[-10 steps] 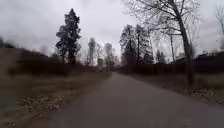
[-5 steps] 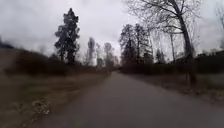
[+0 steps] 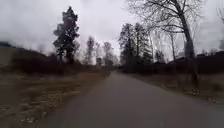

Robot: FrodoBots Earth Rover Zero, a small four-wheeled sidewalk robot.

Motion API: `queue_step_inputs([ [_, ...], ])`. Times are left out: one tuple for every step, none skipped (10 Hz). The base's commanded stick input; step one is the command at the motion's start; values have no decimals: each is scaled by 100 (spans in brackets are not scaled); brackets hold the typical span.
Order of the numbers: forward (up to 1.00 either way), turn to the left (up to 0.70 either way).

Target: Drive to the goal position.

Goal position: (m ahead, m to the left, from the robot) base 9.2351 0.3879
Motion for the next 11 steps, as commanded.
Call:
queue_step_inputs([
  [70, 0],
  [70, 0],
  [70, 0],
  [70, 0],
  [70, 0],
  [70, 0],
  [70, 0],
  [70, 0],
  [70, 0],
  [70, 0],
  [70, 0],
])
